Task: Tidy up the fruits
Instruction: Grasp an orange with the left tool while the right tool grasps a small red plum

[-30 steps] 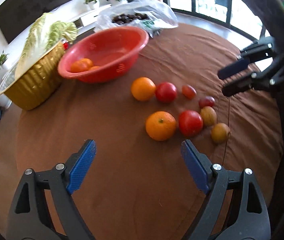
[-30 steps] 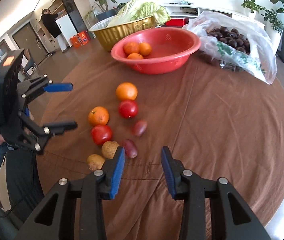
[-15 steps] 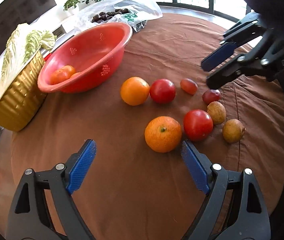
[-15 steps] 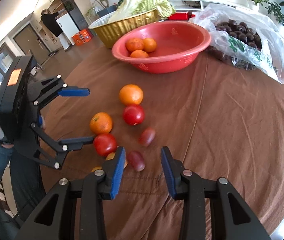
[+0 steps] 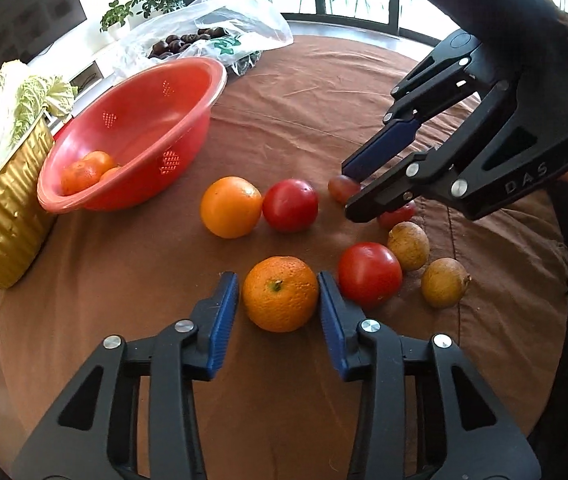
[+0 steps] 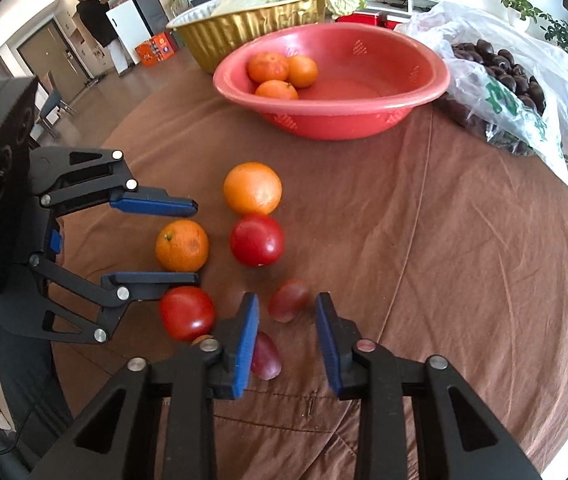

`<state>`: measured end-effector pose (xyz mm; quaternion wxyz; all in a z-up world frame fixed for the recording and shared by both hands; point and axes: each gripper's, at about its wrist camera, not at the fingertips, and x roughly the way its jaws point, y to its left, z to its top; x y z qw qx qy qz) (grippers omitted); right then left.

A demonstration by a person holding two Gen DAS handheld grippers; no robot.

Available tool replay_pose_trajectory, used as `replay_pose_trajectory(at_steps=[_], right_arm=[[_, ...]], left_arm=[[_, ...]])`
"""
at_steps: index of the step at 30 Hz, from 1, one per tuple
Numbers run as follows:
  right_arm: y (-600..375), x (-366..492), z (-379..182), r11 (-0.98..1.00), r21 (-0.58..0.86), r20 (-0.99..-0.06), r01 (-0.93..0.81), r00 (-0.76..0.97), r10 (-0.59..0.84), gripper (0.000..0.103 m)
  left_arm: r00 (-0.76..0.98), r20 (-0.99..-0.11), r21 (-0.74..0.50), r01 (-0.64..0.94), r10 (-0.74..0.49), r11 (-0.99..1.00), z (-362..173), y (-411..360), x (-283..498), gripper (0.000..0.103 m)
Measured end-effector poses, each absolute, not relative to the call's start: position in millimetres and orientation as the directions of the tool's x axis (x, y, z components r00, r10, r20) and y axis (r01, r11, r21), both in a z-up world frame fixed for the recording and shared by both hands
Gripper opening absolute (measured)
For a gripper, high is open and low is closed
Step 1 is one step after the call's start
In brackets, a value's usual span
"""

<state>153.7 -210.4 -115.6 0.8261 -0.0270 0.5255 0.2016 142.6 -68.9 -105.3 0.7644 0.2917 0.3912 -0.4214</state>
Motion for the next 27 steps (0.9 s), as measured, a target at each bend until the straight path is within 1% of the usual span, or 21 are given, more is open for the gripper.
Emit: replay_pose_trajectory(at_steps=[3, 4, 6, 12, 15, 18, 21, 24, 27], right_arm=[[-206, 155, -115, 0.920, 0.144, -0.883, -0.364, 0.373, 0.286, 0.028], [-206, 155, -115, 0.921, 0.137, -0.884, -0.364, 0.375, 0.280, 0.025], [-206, 155, -115, 0.923, 0.131, -0.885, -0.361, 0.378, 0.273, 0.021], [-209, 153, -113, 0.925, 0.141, -0.880, -0.353, 0.383, 0.280, 0.020], [-215, 152, -106, 0.928, 0.146, -0.870, -0.344, 0.402, 0.286, 0.019], [-227, 152, -92, 0.933, 0.146, -0.853, -0.330, 0.435, 0.288, 0.019], [-243, 161, -73, 0.941, 0.147, -0.827, -0.306, 0.483, 0.286, 0.019], [-253, 177, -54, 0.948, 0.142, -0.802, -0.283, 0.529, 0.278, 0.019], [-254, 197, -38, 0.949, 0.120, -0.777, -0.291, 0.567, 0.272, 0.019]], left_arm=[[0.331, -0.844, 0.098, 0.869, -0.422, 0.486, -105, -67, 145, 0.037], [0.330, -0.844, 0.093, 0.867, -0.424, 0.489, -105, -67, 145, 0.035], [0.337, -0.842, 0.094, 0.861, -0.421, 0.500, -105, -65, 143, 0.034], [0.348, -0.836, 0.078, 0.840, -0.423, 0.538, -102, -59, 146, 0.033], [0.369, -0.817, 0.058, 0.817, -0.443, 0.574, -90, -48, 146, 0.033], [0.424, -0.781, 0.046, 0.771, -0.458, 0.635, -67, -35, 156, 0.033], [0.514, -0.750, 0.084, 0.698, -0.416, 0.711, -44, -28, 175, 0.033], [0.583, -0.720, 0.096, 0.621, -0.377, 0.778, -23, -25, 202, 0.033], [0.595, -0.712, 0.097, 0.609, -0.373, 0.787, -16, -31, 220, 0.034]])
